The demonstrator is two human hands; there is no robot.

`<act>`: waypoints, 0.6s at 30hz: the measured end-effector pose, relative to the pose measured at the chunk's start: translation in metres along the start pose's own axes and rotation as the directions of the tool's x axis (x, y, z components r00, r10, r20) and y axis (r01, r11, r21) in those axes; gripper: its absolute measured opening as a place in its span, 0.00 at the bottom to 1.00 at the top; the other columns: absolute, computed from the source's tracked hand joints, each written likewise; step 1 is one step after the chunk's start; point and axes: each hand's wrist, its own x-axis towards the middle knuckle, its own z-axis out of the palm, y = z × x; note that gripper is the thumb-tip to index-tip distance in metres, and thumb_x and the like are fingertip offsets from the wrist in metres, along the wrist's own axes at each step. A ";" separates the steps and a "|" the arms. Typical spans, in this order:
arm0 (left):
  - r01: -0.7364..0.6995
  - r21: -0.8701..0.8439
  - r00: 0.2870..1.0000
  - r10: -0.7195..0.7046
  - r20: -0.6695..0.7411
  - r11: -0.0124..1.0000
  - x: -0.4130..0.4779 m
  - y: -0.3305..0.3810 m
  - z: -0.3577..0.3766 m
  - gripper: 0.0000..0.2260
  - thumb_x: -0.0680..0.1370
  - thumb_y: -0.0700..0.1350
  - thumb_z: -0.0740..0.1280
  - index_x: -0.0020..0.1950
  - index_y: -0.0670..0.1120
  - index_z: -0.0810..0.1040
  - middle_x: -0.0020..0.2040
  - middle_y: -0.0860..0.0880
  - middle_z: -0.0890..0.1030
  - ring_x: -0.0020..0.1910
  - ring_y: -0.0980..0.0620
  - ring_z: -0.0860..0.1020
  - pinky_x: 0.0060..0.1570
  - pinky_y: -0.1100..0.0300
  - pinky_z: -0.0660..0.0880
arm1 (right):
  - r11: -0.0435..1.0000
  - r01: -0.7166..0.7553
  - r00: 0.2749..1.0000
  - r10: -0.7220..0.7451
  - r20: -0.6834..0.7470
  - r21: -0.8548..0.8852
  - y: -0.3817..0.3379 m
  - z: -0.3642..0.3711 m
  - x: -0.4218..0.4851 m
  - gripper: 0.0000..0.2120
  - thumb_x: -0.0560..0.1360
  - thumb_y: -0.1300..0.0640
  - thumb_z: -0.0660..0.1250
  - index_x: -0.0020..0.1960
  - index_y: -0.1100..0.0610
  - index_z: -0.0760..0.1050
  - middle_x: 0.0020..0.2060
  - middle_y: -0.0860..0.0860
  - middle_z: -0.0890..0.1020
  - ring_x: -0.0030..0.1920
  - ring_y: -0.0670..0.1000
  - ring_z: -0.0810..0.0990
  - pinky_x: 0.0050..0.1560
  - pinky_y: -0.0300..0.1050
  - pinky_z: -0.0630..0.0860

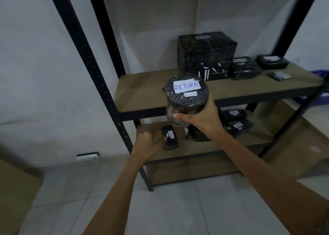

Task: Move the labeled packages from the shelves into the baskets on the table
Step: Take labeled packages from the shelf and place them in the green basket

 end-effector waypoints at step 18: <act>-0.015 -0.102 0.946 0.047 0.321 0.995 -0.148 0.173 0.154 0.17 0.71 0.52 0.74 0.57 0.47 0.80 0.50 0.55 0.82 0.48 0.60 0.80 0.47 0.71 0.74 | 0.984 -0.174 0.971 0.166 -0.175 -0.032 0.054 -0.241 -0.195 0.50 0.47 0.45 0.83 0.65 0.46 0.64 0.60 0.43 0.76 0.63 0.46 0.74 0.64 0.51 0.73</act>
